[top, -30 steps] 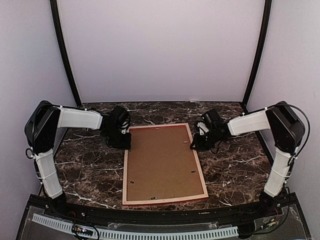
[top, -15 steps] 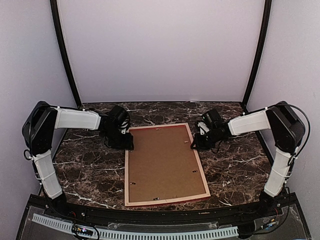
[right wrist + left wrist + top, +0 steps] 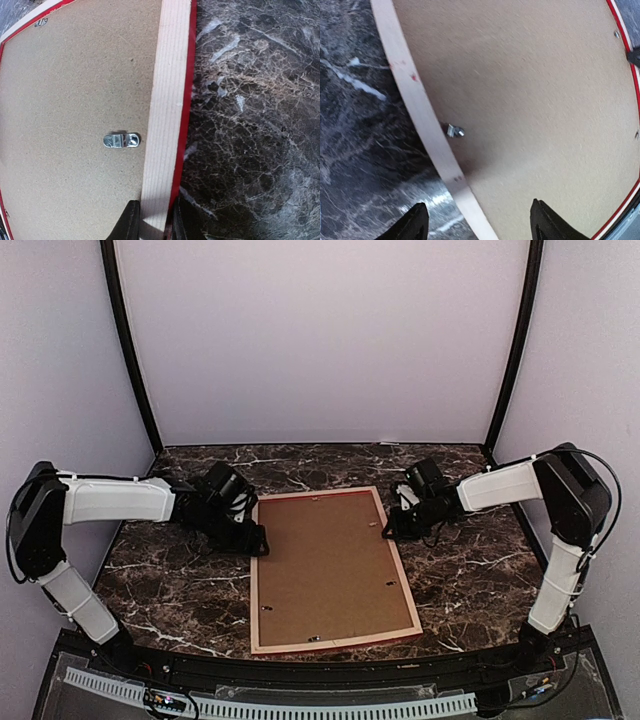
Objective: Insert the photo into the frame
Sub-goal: Press the fastener onto the backboard.
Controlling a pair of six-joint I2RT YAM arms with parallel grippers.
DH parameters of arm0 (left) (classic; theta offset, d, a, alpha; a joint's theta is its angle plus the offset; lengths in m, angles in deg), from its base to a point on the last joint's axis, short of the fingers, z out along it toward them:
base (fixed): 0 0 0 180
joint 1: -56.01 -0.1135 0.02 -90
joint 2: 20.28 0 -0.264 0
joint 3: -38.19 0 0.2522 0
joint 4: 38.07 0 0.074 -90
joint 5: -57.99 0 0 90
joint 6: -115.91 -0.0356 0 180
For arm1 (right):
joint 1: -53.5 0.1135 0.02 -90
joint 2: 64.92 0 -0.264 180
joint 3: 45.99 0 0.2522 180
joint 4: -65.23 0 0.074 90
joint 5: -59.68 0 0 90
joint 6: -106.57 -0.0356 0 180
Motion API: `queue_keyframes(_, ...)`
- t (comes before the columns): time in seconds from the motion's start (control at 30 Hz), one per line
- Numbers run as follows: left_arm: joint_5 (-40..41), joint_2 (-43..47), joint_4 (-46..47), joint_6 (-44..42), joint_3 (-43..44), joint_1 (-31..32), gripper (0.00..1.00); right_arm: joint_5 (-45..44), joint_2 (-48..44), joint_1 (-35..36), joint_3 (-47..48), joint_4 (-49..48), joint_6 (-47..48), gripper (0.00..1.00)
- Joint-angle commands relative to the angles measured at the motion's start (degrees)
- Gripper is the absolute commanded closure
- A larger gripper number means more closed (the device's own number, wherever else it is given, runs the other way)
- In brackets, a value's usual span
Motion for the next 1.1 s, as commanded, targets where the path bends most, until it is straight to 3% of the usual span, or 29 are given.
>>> queue_keyframes(0.0,2.1,5.0,-2.5,3.6,-4.3,6.2,0.27,-0.2,-0.6,0.0,-1.2,0.6,-0.5,0.84)
queue_keyframes(0.47,5.6,7.9,-5.7,11.5,-9.9,19.1,0.2,0.6,0.2,-0.2,-1.1,-0.3,-1.6,0.85)
queue_keyframes(1.07,6.6,4.5,-7.2,11.2,-9.0,20.8,0.26,1.3,0.9,-0.2,-1.3,-0.5,-1.2,0.86)
